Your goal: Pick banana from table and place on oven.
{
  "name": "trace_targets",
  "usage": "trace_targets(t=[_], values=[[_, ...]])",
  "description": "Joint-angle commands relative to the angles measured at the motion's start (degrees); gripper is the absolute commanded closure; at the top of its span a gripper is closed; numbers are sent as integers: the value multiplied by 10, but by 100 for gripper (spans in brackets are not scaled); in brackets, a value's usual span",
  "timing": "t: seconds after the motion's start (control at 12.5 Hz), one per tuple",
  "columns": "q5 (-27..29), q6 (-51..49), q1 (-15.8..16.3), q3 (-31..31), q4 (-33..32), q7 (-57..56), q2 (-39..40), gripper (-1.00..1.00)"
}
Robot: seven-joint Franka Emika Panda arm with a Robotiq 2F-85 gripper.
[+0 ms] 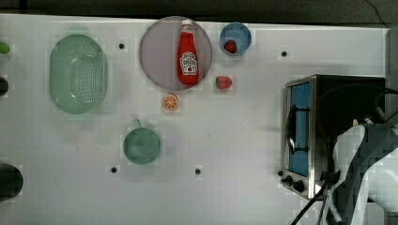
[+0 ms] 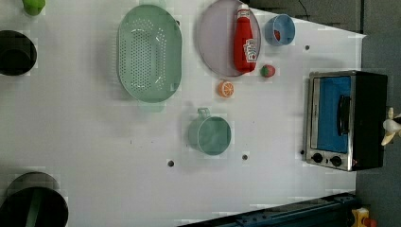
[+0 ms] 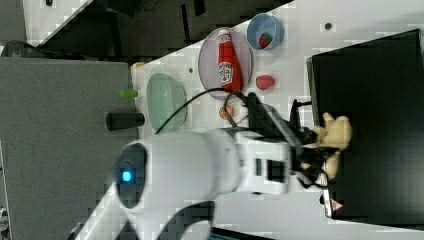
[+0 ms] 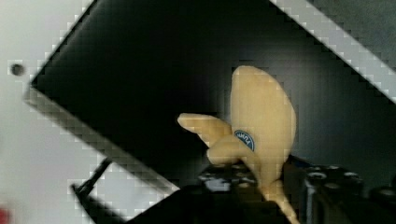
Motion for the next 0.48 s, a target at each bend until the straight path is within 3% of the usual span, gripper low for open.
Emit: trace_targets(t=[0.08,0.48], values=[[-10,13,13,6,9,-99,34,9],[-5,12,14,4,26,-109,26,-99]])
